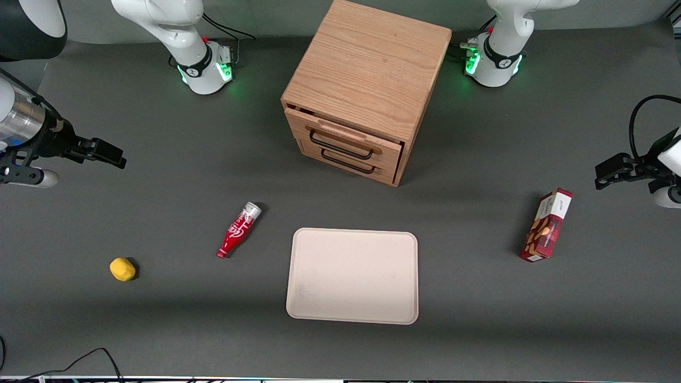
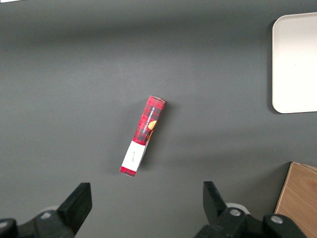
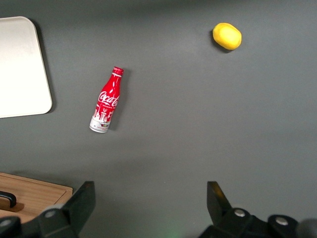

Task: Open upper drawer
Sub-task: 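Move the right gripper toward the upper drawer's black handle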

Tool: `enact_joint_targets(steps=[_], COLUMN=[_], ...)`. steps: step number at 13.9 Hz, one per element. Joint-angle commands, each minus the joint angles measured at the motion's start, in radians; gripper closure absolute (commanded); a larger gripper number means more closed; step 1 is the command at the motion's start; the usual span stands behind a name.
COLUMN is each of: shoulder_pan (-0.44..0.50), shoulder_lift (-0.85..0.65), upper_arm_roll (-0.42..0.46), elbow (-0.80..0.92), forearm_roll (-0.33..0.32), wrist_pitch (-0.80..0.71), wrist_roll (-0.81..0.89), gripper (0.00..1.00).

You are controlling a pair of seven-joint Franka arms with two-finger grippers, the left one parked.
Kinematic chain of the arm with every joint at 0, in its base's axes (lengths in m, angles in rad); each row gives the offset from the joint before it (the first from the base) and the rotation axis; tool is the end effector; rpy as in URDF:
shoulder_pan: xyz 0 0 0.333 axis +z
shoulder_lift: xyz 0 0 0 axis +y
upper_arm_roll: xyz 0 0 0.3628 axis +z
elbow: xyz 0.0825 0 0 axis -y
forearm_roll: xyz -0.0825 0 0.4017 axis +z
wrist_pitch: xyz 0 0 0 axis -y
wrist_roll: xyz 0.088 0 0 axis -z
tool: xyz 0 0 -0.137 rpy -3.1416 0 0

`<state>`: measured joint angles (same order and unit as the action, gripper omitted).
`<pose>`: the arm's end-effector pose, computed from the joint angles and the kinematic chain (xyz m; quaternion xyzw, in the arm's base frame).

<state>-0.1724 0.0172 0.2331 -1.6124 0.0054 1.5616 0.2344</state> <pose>0.5719 0.0344 0.6107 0.9957 -0.0867 -0.0341 0.0003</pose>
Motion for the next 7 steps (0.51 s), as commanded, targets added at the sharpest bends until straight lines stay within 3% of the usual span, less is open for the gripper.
enact_joint_targets(steps=[1, 4, 7], shoulder_pan=[-0.006, 0.005, 0.014], shoulder_lift=[-0.039, -0.022, 0.045], upper_arm_roll=[0.005, 0.015, 0.151], elbow=[-0.038, -0.023, 0.084], forearm_roll=[-0.012, 0.001, 0.042], wrist_pitch=[0.02, 0.02, -0.006], wrist_roll=[0.003, -0.01, -0.033], gripper=[0.0, 0.0, 0.0])
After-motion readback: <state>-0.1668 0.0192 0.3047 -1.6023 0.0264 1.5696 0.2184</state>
